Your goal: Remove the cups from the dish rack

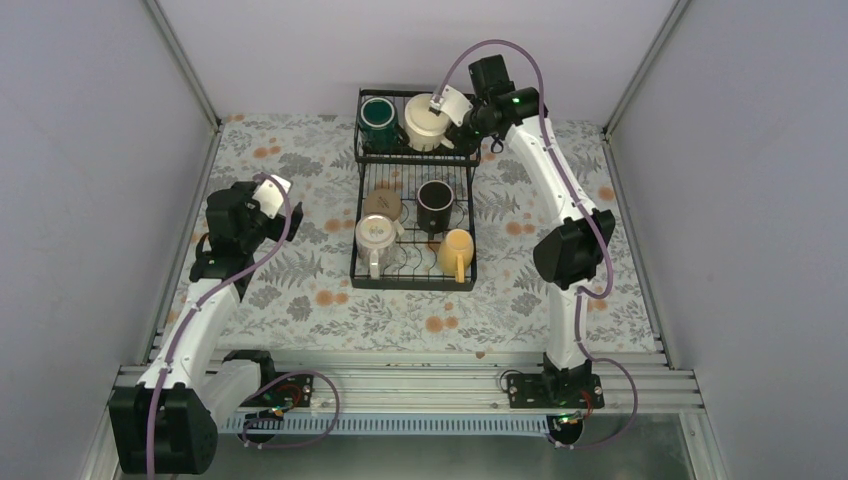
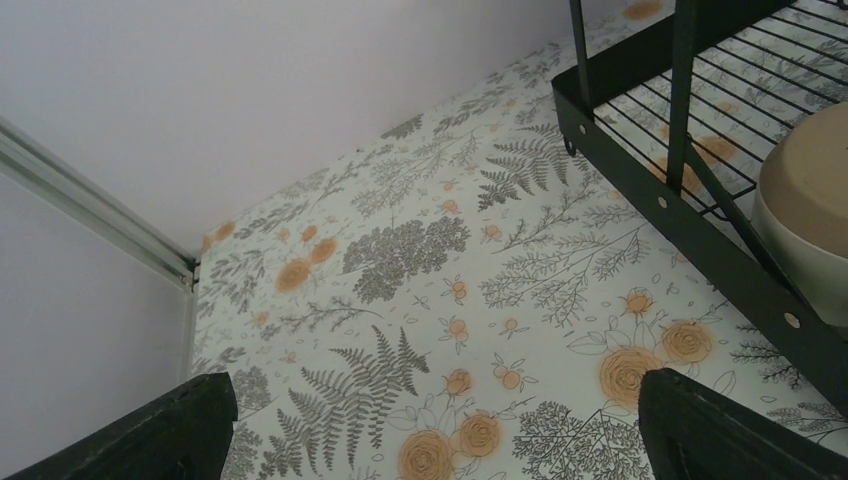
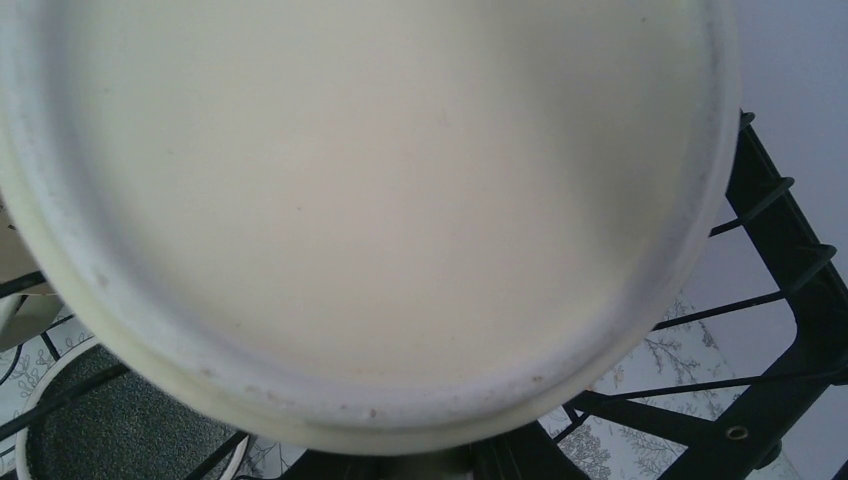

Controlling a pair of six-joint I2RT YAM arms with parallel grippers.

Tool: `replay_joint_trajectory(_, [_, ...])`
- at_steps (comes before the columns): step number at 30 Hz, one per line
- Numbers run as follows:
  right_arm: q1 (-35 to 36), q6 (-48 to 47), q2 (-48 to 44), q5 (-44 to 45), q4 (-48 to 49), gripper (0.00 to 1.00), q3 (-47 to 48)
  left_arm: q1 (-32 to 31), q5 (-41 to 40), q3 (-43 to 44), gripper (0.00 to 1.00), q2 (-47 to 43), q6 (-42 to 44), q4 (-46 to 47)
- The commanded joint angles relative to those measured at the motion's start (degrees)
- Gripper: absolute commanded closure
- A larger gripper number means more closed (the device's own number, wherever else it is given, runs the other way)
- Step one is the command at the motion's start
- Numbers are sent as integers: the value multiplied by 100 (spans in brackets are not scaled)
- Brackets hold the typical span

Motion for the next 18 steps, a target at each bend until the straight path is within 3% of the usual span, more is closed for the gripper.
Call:
replay_joint_trajectory(1, [4,282,-92,42,226,97,162,-14,267,148,0,-176,90,55])
replay_joint_trajectory(6, [11,515,-598,-170,236,97,358,-22,567,689,0,-161,80,-157])
replay_joint_trajectory(11, [13,897,-1479,-909,386,97,37,-23,1604,1278,0,2,-33,-58])
replay_joint_trajectory(18, [6,1382,-2217,-2840,271,97,-681,-158,2891,1197,0,198,-265,1596])
